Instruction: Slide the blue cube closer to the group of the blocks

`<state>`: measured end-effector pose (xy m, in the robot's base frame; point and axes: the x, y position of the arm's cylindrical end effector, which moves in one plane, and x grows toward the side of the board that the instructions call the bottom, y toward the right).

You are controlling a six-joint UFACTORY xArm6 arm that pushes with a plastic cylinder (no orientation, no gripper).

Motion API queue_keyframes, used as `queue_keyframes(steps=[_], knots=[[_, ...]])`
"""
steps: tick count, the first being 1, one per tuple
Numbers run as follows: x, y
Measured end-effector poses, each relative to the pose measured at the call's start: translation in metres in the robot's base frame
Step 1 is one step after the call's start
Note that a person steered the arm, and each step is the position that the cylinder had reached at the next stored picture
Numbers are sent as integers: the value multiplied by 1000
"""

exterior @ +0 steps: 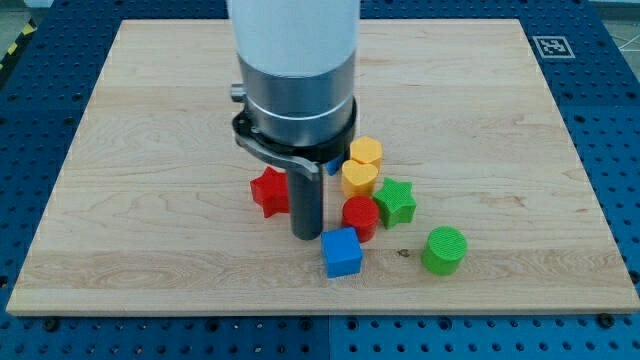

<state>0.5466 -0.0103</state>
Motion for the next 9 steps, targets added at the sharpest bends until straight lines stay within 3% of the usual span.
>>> queue_keyframes(steps=[3, 5, 6, 7, 9], knots=[[8, 40], [16, -38], [60, -30], [71, 9], [45, 56]])
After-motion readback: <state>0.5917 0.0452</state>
